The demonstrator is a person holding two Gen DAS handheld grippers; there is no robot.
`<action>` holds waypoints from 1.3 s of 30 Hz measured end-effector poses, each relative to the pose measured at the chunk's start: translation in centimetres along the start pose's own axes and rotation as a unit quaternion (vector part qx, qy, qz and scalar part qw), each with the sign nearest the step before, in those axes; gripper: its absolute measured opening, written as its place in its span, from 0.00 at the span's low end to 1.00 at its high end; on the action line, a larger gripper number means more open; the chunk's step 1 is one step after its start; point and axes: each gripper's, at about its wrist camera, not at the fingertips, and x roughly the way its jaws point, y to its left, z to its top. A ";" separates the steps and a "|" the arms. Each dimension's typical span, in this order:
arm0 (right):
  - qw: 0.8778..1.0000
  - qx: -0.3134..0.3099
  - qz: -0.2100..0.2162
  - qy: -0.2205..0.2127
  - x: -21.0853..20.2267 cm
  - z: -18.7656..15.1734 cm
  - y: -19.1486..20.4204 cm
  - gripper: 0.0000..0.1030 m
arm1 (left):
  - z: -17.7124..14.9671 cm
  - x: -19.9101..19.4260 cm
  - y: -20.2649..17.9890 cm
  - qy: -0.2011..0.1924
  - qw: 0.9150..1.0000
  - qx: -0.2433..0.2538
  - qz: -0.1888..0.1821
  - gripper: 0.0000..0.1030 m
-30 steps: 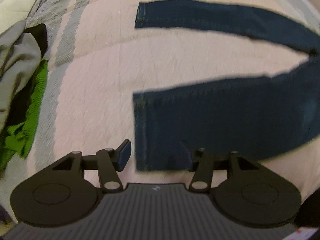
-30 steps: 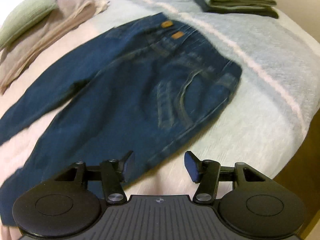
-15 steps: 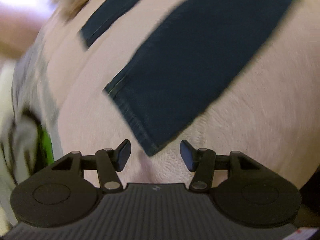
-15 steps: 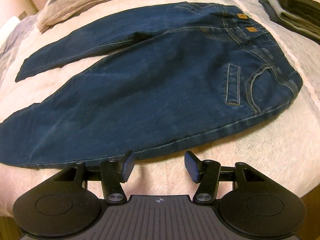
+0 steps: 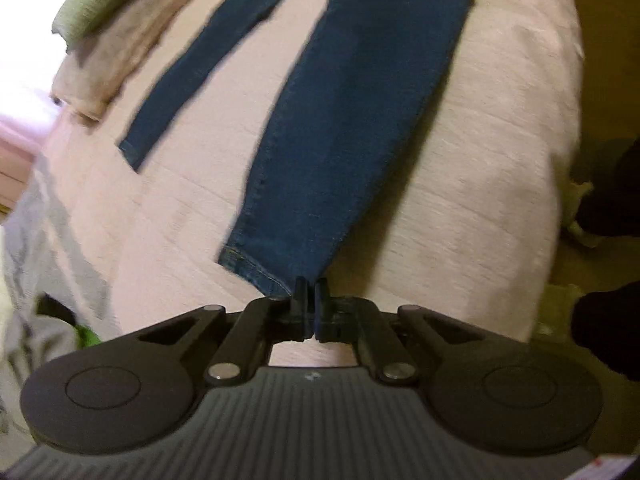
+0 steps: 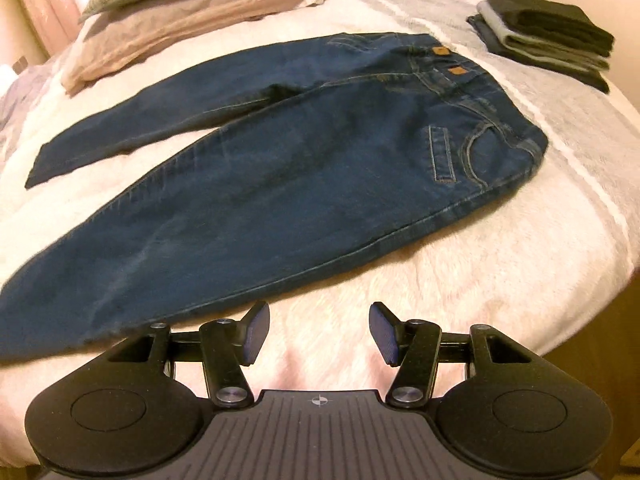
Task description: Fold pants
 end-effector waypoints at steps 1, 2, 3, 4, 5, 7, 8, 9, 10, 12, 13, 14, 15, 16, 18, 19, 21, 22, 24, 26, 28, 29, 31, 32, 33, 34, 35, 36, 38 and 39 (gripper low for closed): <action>1.000 0.005 -0.001 0.002 -0.2 0.0 0.1 0.51 | 0.0 0.4 -0.3 0.008 1.000 -0.001 0.001 0.04; 1.000 0.010 -0.001 0.001 -0.7 -0.1 0.1 0.51 | 0.0 0.5 -0.7 0.018 1.000 -0.006 0.003 0.05; 1.000 0.011 0.001 -0.002 -1.3 -0.1 0.1 0.51 | 0.0 0.8 -0.5 0.034 0.999 -0.016 0.003 0.07; 1.000 0.009 0.003 -0.006 -2.0 0.0 0.0 0.51 | -0.3 0.7 -0.2 0.046 0.998 -0.032 0.003 0.09; 1.000 0.006 0.002 -0.010 -2.5 0.1 -0.2 0.51 | -0.6 0.3 0.2 0.053 0.997 -0.052 0.005 0.09; 1.000 0.011 0.000 -0.016 -3.7 0.2 -0.8 0.51 | -1.0 -0.9 1.5 0.068 0.992 -0.107 0.007 0.09; 1.000 0.018 -0.002 -0.018 -4.1 0.2 -1.1 0.51 | -1.0 -1.6 2.0 0.072 0.988 -0.137 0.008 0.10; 0.999 0.026 -0.003 -0.021 -4.5 0.4 -1.6 0.51 | -0.8 -2.6 2.6 0.073 0.982 -0.173 0.007 0.10; 0.999 0.034 -0.003 -0.023 -4.9 0.6 -2.2 0.51 | -0.8 -4.0 2.7 0.072 0.976 -0.207 0.008 0.11; 0.999 0.045 0.000 -0.026 -5.8 1.1 -3.1 0.51 | 0.2 -6.3 3.4 0.067 0.962 -0.266 0.009 0.13; 0.999 0.046 0.003 -0.028 -6.3 1.4 -3.5 0.51 | 0.7 -7.7 3.2 0.064 0.955 -0.288 0.012 0.17; 0.999 0.044 0.004 -0.030 -6.7 1.7 -3.8 0.52 | 1.4 -8.7 3.2 0.061 0.948 -0.311 0.015 0.21; 0.999 0.038 0.005 -0.033 -7.2 2.1 -4.0 0.52 | 2.1 -9.9 3.2 0.057 0.940 -0.335 0.017 0.26; 0.999 0.032 0.005 -0.035 -7.7 2.6 -4.2 0.55 | 2.9 -10.9 3.1 0.051 0.932 -0.359 0.016 0.30; 0.999 0.026 0.007 -0.036 -8.4 3.3 -4.7 0.69 | 4.6 -12.7 2.8 0.035 0.917 -0.397 0.013 0.39; 0.999 0.024 0.010 -0.038 -8.8 3.6 -4.8 0.75 | 5.6 -13.3 2.5 0.031 0.910 -0.414 0.012 0.49; 0.999 0.012 0.014 -0.038 -9.4 4.3 -5.0 0.79 | 7.4 -14.7 1.6 0.022 0.896 -0.444 0.012 0.59; 0.999 0.004 0.016 -0.035 -9.6 4.6 -5.1 0.80 | 8.3 -15.2 1.2 0.016 0.889 -0.457 0.011 0.67; 0.999 -0.004 0.024 -0.027 -10.0 5.1 -5.4 0.80 | 10.0 -16.0 0.5 0.010 0.878 -0.478 0.011 0.81; 0.999 -0.009 0.027 -0.023 -10.9 5.3 -5.6 0.80 | 11.4 -16.6 0.0 0.000 0.874 -0.486 0.003 0.86; 0.999 -0.013 0.026 -0.023 -11.9 5.2 -5.7 0.80 | 12.8 -16.9 -0.6 -0.003 0.875 -0.484 0.003 0.92; 0.999 -0.013 0.024 -0.025 -12.5 5.1 -5.7 0.80 | 13.3 -17.0 -0.7 -0.005 0.875 -0.484 0.002 0.92; 0.999 -0.013 0.025 -0.030 -13.5 4.7 -5.6 0.80 | 14.1 -17.2 -0.8 -0.007 0.875 -0.484 -0.005 0.95; 0.999 -0.014 0.025 -0.032 -14.0 4.5 -5.5 0.80 | 14.5 -17.4 -0.9 -0.010 0.876 -0.482 -0.007 0.96; 0.999 -0.016 0.022 -0.034 -14.4 4.3 -5.3 0.80 | 14.8 -17.6 -0.9 -0.013 0.878 -0.479 -0.008 0.97; 0.999 -0.016 0.018 -0.036 -14.8 4.0 -5.1 0.80 | 15.1 -17.6 -0.8 -0.016 0.881 -0.473 -0.009 0.97; 0.999 -0.014 0.014 -0.035 -15.2 3.8 -4.9 0.80 | 15.5 -17.7 -1.0 -0.018 0.886 -0.463 -0.005 0.97; 0.999 -0.011 0.012 -0.033 -15.6 3.5 -4.7 0.80 | 15.8 -18.0 -1.1 -0.019 0.893 -0.450 0.005 0.98; 0.999 -0.012 0.012 -0.030 -16.1 3.0 -4.1 0.80 | 16.2 -18.3 -1.3 -0.026 0.901 -0.432 0.016 0.99; 0.999 -0.018 0.011 -0.028 -16.3 2.8 -3.7 0.80 | 16.3 -18.5 -1.3 -0.028 0.902 -0.430 0.015 0.99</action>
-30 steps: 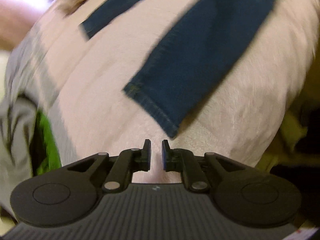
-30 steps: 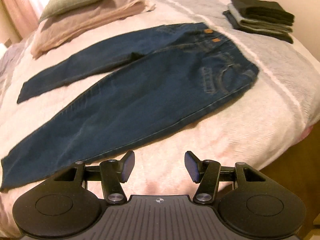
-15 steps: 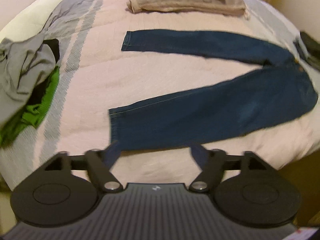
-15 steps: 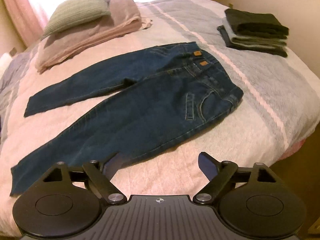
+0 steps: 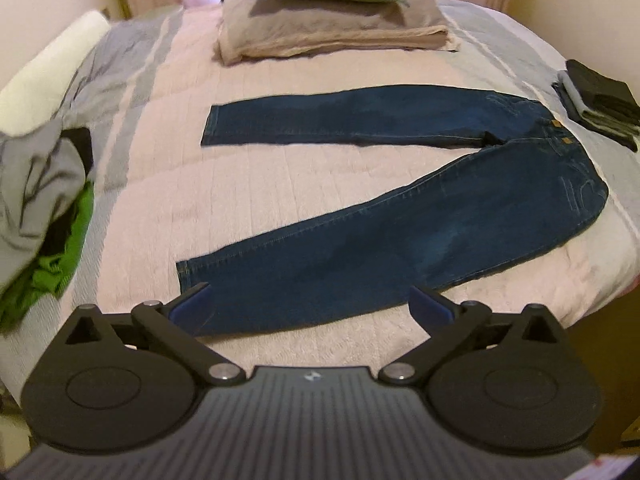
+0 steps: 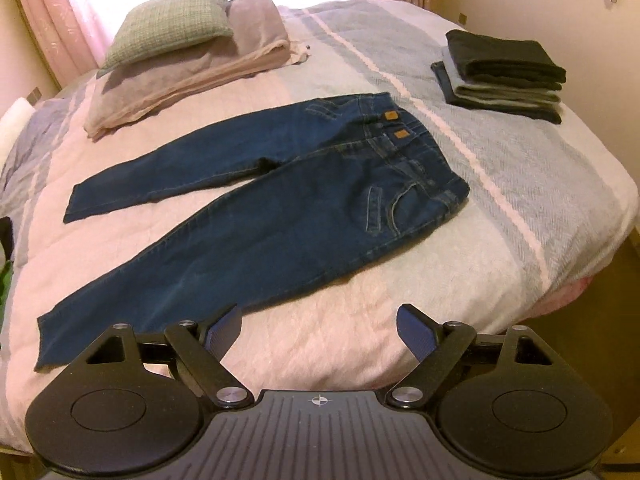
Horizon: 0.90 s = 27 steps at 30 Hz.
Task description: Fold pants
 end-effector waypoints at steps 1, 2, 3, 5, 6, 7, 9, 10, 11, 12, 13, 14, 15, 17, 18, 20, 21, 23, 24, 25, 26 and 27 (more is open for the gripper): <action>1.000 -0.006 -0.001 0.001 -0.2 -0.2 0.4 0.80 | 0.0 -0.1 0.0 0.000 1.000 0.000 -0.002 0.99; 1.000 -0.010 -0.003 0.002 -0.4 -0.3 0.8 0.80 | -0.1 -0.2 0.0 -0.001 1.000 -0.002 -0.005 0.99; 1.000 -0.011 -0.004 0.001 -0.6 -0.5 1.1 0.80 | -0.2 -0.4 0.0 0.000 1.000 -0.002 -0.007 0.99; 1.000 -0.015 -0.002 0.003 -0.7 -0.8 1.7 0.80 | -0.4 -0.6 0.2 0.003 1.000 0.000 -0.007 0.99; 1.000 -0.018 0.000 0.007 -0.8 -1.0 2.2 0.80 | -0.6 -0.9 0.2 0.006 1.000 0.000 -0.004 0.99; 1.000 -0.022 0.002 0.010 -0.8 -1.1 2.5 0.80 | -0.7 -1.0 0.4 0.009 1.000 -0.002 -0.002 0.99; 0.999 -0.032 0.009 0.011 -0.8 -1.3 3.2 0.80 | -1.2 -1.5 0.6 0.013 1.000 -0.009 0.003 0.99; 0.999 -0.036 0.011 0.012 -0.7 -1.4 3.6 0.80 | -1.4 -1.7 0.7 0.015 1.000 -0.013 0.003 0.99; 0.999 -0.039 0.013 0.013 -0.6 -1.5 3.9 0.80 | -1.6 -2.0 0.8 0.018 1.000 -0.014 0.003 0.99; 0.999 -0.041 0.015 0.015 -0.5 -1.5 4.1 0.80 | -1.8 -2.2 0.8 0.019 1.000 -0.015 0.003 0.99; 0.999 -0.045 0.017 0.016 -0.4 -1.5 4.5 0.80 | -2.0 -2.3 0.8 0.019 1.000 -0.016 0.004 0.99; 0.998 -0.049 0.020 0.017 -0.3 -1.5 4.8 0.80 | -2.1 -2.4 0.8 0.020 1.000 -0.018 0.005 0.99; 0.998 -0.056 0.022 0.019 -0.2 -1.5 5.1 0.80 | -2.3 -2.6 0.8 0.021 1.000 -0.022 0.005 0.99; 0.997 -0.066 0.025 0.021 0.0 -1.5 5.4 0.80 | -2.7 -2.8 1.0 0.023 0.999 -0.032 0.004 0.99; 0.997 -0.069 0.025 0.021 0.0 -1.4 5.6 0.80 | -2.8 -2.9 1.0 0.025 0.999 -0.035 0.005 0.99; 0.997 -0.072 0.027 0.022 0.1 -1.4 5.9 0.80 | -3.0 -2.9 0.9 0.027 0.999 -0.038 0.008 0.99; 0.997 -0.073 0.028 0.023 0.2 -1.4 5.9 0.80 | -3.1 -2.9 0.8 0.028 0.999 -0.040 0.009 0.99; 0.997 -0.074 0.028 0.024 0.3 -1.3 5.8 0.80 | -3.2 -2.9 0.7 0.030 0.999 -0.042 0.009 0.99; 0.996 -0.076 0.027 0.025 0.4 -1.3 5.7 0.80 | -3.3 -2.9 0.6 0.030 0.999 -0.044 0.007 0.99; 0.996 -0.077 0.026 0.027 0.5 -1.2 5.6 0.80 | -3.3 -2.8 0.6 0.032 0.998 -0.044 0.007 0.99; 0.996 -0.078 0.024 0.029 0.5 -1.3 5.5 0.80 | -3.4 -2.8 0.5 0.033 0.998 -0.044 0.007 0.99; 0.996 -0.079 0.021 0.031 0.7 -1.3 5.3 0.80 | -3.4 -2.9 0.5 0.034 0.998 -0.045 0.006 0.99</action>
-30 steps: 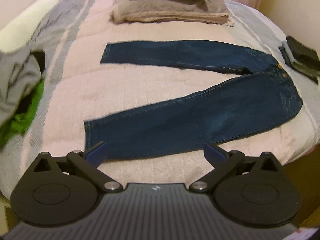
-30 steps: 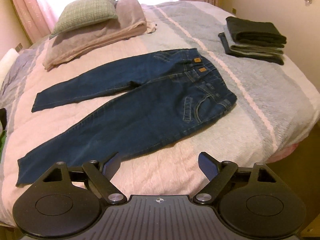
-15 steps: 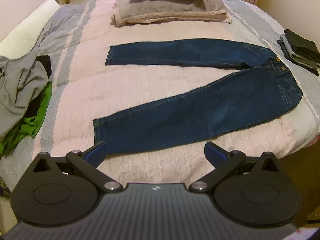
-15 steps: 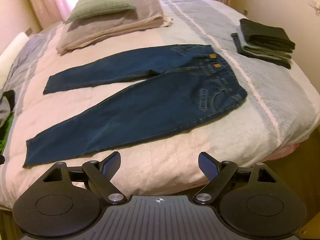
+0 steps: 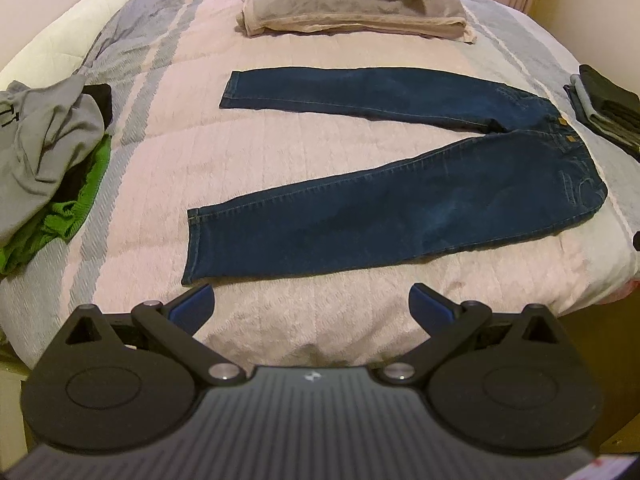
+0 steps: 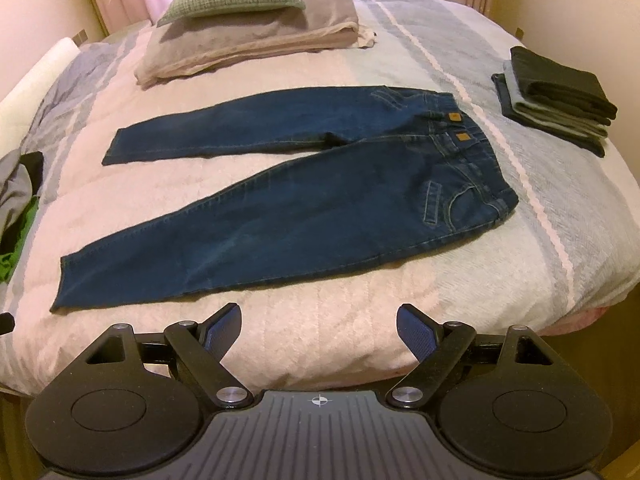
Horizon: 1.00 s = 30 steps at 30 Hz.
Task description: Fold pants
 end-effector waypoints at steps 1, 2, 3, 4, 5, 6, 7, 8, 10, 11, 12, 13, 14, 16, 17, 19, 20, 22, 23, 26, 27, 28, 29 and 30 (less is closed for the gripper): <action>1.000 0.001 -0.003 0.002 0.1 0.0 -0.2 0.80 | 0.0 0.0 -0.1 0.000 1.000 -0.002 0.000 0.99; 1.000 0.002 -0.006 0.004 0.2 -0.1 -0.4 0.80 | -0.1 0.0 -0.1 0.000 1.000 -0.003 -0.002 0.99; 1.000 0.004 -0.008 0.005 0.2 -0.1 -0.6 0.80 | -0.1 0.0 -0.2 0.000 1.000 -0.004 -0.003 0.99; 1.000 0.005 -0.009 0.006 0.2 -0.1 -0.8 0.80 | -0.1 0.1 -0.3 0.000 1.000 -0.004 -0.003 0.99; 1.000 0.005 -0.011 0.005 0.2 0.0 -1.1 0.80 | -0.1 0.1 -0.4 0.000 1.000 -0.004 -0.003 0.99; 1.000 0.006 -0.012 0.004 0.1 0.0 -1.3 0.80 | -0.1 0.2 -0.5 0.001 1.000 -0.004 -0.004 0.99; 1.000 0.008 -0.013 0.004 0.1 -0.1 -1.6 0.80 | 0.0 0.3 -0.7 0.003 1.000 -0.002 -0.006 0.99; 1.000 0.012 -0.013 0.003 0.1 -0.1 -1.8 0.80 | 0.0 0.4 -1.0 0.004 1.000 0.000 -0.006 0.99; 1.000 0.018 -0.013 0.004 0.1 -0.2 -2.4 0.80 | 0.3 0.5 -1.7 0.004 1.000 0.006 -0.006 0.99; 1.000 0.019 -0.012 0.005 0.2 -0.2 -2.6 0.80 | 0.4 0.5 -1.8 0.005 1.000 0.007 -0.007 0.99; 1.000 0.020 -0.012 0.006 0.2 -0.2 -2.8 0.80 | 0.5 0.6 -2.1 0.006 1.000 0.009 -0.007 0.99; 1.000 0.021 -0.011 0.006 0.3 -0.2 -3.0 0.80 | 0.6 0.7 -2.3 0.006 1.000 0.010 -0.007 0.99; 1.000 0.023 -0.011 0.007 0.4 -0.2 -3.2 0.80 | 0.7 0.8 -2.5 0.007 1.000 0.011 -0.007 0.99; 1.000 0.028 -0.010 0.009 0.7 -0.1 -3.8 0.80 | 1.0 1.1 -3.0 0.008 1.000 0.014 -0.006 0.99; 0.999 0.030 -0.009 0.010 0.8 0.1 -4.2 0.80 | 1.2 1.2 -3.2 0.009 1.000 0.014 -0.005 0.99; 0.999 0.032 -0.009 0.012 1.1 0.3 -4.6 0.80 | 1.8 1.5 -3.7 0.010 1.000 0.012 -0.003 0.99; 0.999 0.032 -0.009 0.013 1.3 0.5 -5.1 0.80 | 2.0 1.7 -4.0 0.010 1.000 0.011 -0.001 0.99; 0.999 0.032 -0.007 0.015 1.6 0.9 -5.9 0.80 | 2.6 2.0 -4.5 0.010 1.000 0.010 0.002 0.99; 0.999 0.033 -0.007 0.015 1.8 1.1 -6.3 0.80 | 2.9 2.1 -4.8 0.010 1.000 0.009 0.004 0.99; 0.999 0.028 -0.007 0.015 2.5 1.9 -7.4 0.80 | 3.6 2.5 -5.4 0.009 1.000 0.007 0.005 0.99; 1.000 0.026 -0.007 0.015 2.7 2.2 -7.7 0.80 | 3.9 2.8 -5.6 0.011 1.000 0.008 0.005 0.99; 1.000 0.026 -0.008 0.015 3.0 2.4 -8.0 0.80 | 4.2 3.0 -5.7 0.013 1.000 0.009 0.005 0.99; 0.999 0.028 -0.010 0.016 3.3 2.6 -8.3 0.80 | 4.5 3.4 -5.7 0.016 1.000 0.009 0.005 0.99; 0.999 0.031 -0.011 0.016 3.6 2.9 -8.6 0.80 | 4.9 3.8 -5.7 0.019 1.000 0.009 0.005 0.99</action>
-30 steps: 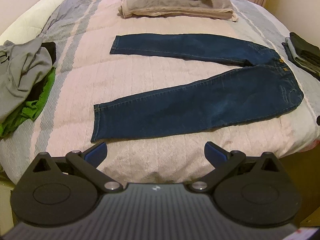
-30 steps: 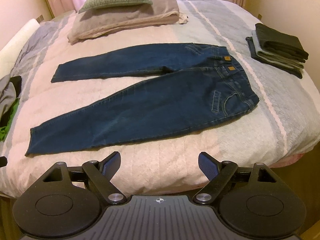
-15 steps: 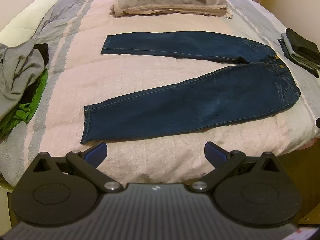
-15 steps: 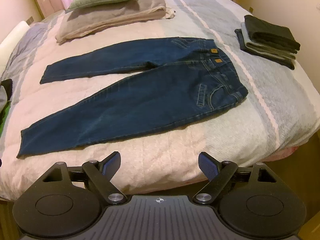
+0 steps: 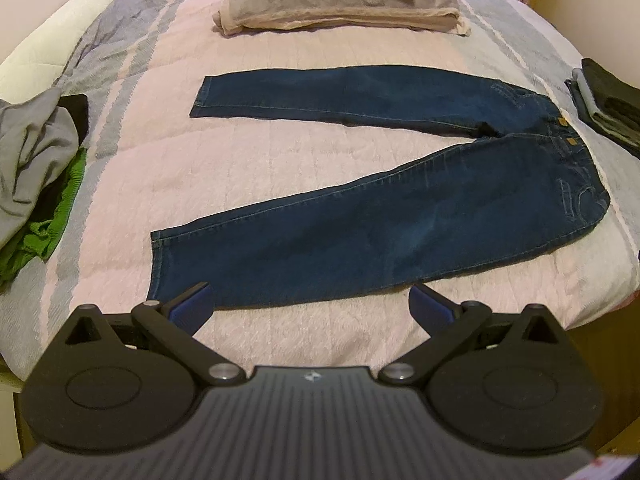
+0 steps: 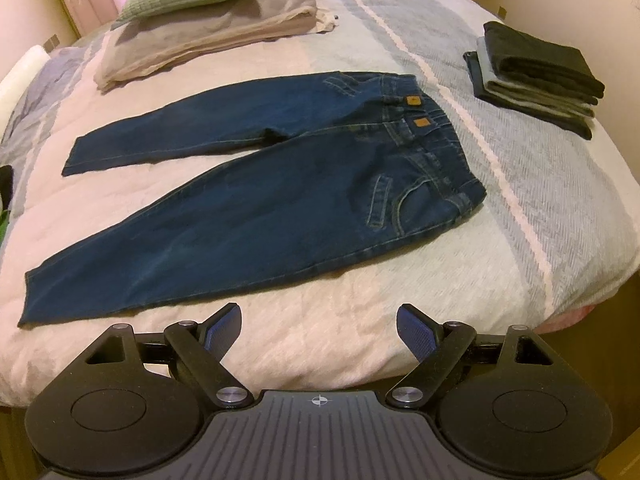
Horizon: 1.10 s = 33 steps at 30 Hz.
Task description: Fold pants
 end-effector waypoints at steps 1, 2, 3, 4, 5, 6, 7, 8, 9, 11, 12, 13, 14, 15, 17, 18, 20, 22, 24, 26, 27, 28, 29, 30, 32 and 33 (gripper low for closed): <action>1.000 0.002 -0.002 0.001 0.4 0.4 -0.3 0.80 | 0.4 0.4 0.0 0.002 1.000 0.001 -0.001 0.99; 1.000 0.003 -0.004 0.003 0.7 0.7 -0.4 0.80 | 0.9 0.9 0.1 0.004 1.000 0.003 -0.002 0.99; 1.000 0.004 -0.005 0.006 1.1 1.1 -0.5 0.80 | 1.5 1.4 0.2 0.007 1.000 0.006 -0.002 0.99; 1.000 0.004 -0.005 0.006 1.5 1.6 -0.7 0.80 | 2.1 1.9 0.2 0.009 1.000 0.009 -0.002 0.99; 1.000 0.004 -0.005 0.006 1.8 2.0 -0.7 0.80 | 2.8 2.4 0.3 0.008 1.000 0.012 -0.003 0.99; 1.000 0.002 -0.007 0.008 2.3 2.5 -0.8 0.80 | 3.6 3.0 0.5 0.008 1.000 0.015 -0.002 0.99; 1.000 0.000 -0.010 0.010 2.8 3.1 -0.8 0.80 | 4.4 3.7 0.8 0.007 1.000 0.018 -0.002 0.99; 1.000 -0.004 -0.013 0.010 3.3 3.7 -0.9 0.80 | 5.2 4.4 1.0 0.008 1.000 0.020 -0.003 0.99; 1.000 -0.008 -0.016 0.010 3.8 4.6 -0.9 0.80 | 6.2 5.3 1.3 0.009 1.000 0.022 -0.006 0.99; 0.999 -0.012 -0.027 0.013 4.7 6.0 -1.1 0.80 | 8.3 6.9 1.7 0.011 1.000 0.026 -0.013 0.99; 0.999 -0.012 -0.032 0.016 5.2 7.0 -1.3 0.80 | 9.6 7.7 2.0 0.007 0.999 0.030 -0.015 0.99; 0.999 -0.015 -0.034 0.017 5.6 8.0 -1.5 0.80 | 10.5 8.4 2.2 0.002 0.999 0.036 -0.017 0.99; 0.999 -0.019 -0.035 0.014 5.9 9.1 -1.6 0.80 | 11.5 9.3 2.3 -0.001 0.999 0.043 -0.017 0.99; 0.999 -0.023 -0.036 0.010 6.0 10.0 -1.8 0.80 | 12.5 10.3 2.4 -0.002 0.998 0.052 -0.018 0.99; 0.998 -0.038 -0.041 0.003 6.4 12.1 -2.4 0.80 | 14.5 12.3 2.2 0.001 0.997 0.074 -0.022 0.98; 0.998 -0.047 -0.041 0.002 6.7 13.0 -2.7 0.80 | 15.5 13.1 2.1 0.001 0.996 0.087 -0.022 0.98; 0.997 -0.071 -0.035 0.000 7.5 15.1 -3.4 0.80 | 17.4 14.5 1.9 -0.005 0.994 0.107 -0.019 0.98; 0.994 -0.106 -0.038 0.003 8.7 17.4 -4.4 0.80 | 19.3 15.8 1.6 -0.006 0.993 0.113 -0.016 0.98; 0.990 -0.133 -0.037 0.004 10.1 19.8 -5.9 0.80 | 21.0 16.7 1.2 -0.010 0.993 0.116 -0.016 0.98; 0.988 -0.151 -0.028 0.006 11.8 22.1 -7.6 0.80 | 22.4 17.8 0.7 -0.012 0.993 0.120 -0.006 0.98; 0.987 -0.160 -0.019 0.005 12.7 23.2 -8.4 0.79 | 23.1 18.4 0.4 -0.013 0.993 0.118 -0.004 0.98; 0.985 -0.174 -0.004 0.004 13.9 24.5 -9.2 0.79 | 23.7 18.9 0.2 -0.013 0.993 0.117 -0.005 0.98; 0.982 -0.190 0.008 0.006 15.2 25.9 -10.0 0.79 | 24.2 19.4 -0.1 -0.015 0.993 0.117 -0.008 0.98; 0.979 -0.205 0.017 0.009 16.4 27.0 -10.6 0.79 | 24.7 20.0 -0.3 -0.013 0.993 0.117 -0.007 0.98; 0.969 -0.244 0.038 0.014 19.0 29.4 -11.4 0.78 | 25.7 21.4 -0.8 0.001 0.993 0.117 -0.006 0.96; 0.962 -0.267 0.048 0.016 20.5 30.8 -11.8 0.76 | 26.1 22.1 -1.0 0.004 0.993 0.120 -0.008 0.94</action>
